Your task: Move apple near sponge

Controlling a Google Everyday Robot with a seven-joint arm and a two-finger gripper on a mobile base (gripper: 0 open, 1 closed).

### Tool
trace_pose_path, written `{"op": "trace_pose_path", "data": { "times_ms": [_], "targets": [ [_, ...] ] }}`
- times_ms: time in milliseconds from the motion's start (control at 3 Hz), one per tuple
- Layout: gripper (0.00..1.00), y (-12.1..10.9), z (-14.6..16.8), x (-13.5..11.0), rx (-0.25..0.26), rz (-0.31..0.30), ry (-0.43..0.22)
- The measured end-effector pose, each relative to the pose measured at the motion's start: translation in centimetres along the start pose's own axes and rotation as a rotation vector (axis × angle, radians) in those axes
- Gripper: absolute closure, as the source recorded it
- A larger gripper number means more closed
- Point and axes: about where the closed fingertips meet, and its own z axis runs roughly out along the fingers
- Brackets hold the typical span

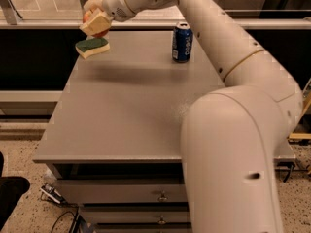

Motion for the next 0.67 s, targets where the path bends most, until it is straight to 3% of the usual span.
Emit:
{"op": "trace_pose_path", "data": {
  "times_ms": [667],
  "targets": [
    [1.00,-2.8,3.9,5.8,0.034,0.030,0.031]
  ]
}}
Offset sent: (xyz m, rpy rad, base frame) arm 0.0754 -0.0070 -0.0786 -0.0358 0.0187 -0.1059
